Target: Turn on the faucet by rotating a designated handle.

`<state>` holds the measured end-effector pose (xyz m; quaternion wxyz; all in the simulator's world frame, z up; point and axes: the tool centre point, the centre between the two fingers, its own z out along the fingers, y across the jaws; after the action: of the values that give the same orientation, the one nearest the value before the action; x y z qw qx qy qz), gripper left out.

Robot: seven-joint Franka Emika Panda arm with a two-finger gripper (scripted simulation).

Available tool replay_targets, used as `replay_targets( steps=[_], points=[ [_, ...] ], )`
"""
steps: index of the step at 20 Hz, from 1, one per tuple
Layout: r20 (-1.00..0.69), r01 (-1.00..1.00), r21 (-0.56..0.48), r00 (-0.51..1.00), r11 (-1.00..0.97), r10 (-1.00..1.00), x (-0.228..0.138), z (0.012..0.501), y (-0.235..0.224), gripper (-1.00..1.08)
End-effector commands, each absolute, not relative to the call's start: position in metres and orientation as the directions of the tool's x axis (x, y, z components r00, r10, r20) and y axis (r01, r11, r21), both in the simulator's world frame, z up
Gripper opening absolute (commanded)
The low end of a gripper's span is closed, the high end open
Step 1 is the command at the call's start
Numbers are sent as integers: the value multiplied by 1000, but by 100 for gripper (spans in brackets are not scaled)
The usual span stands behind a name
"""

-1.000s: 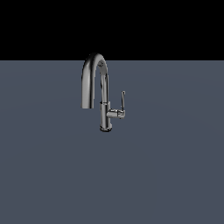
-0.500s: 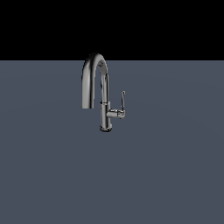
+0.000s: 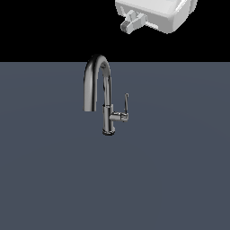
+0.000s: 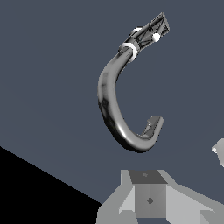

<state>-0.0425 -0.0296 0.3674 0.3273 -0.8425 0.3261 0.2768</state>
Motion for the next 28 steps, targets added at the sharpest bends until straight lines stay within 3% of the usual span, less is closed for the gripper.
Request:
replay_targets(
  steps=[1,11,28],
  points=[
    [-726,-777,-369,583,-510,-365,-30,353,-34,-100],
    [-882,-923,-303,366,-239,-296,8,289,-50,-100],
    [-997,-986,-61,53,156,-55,38,179,-54,-100]
  ],
)
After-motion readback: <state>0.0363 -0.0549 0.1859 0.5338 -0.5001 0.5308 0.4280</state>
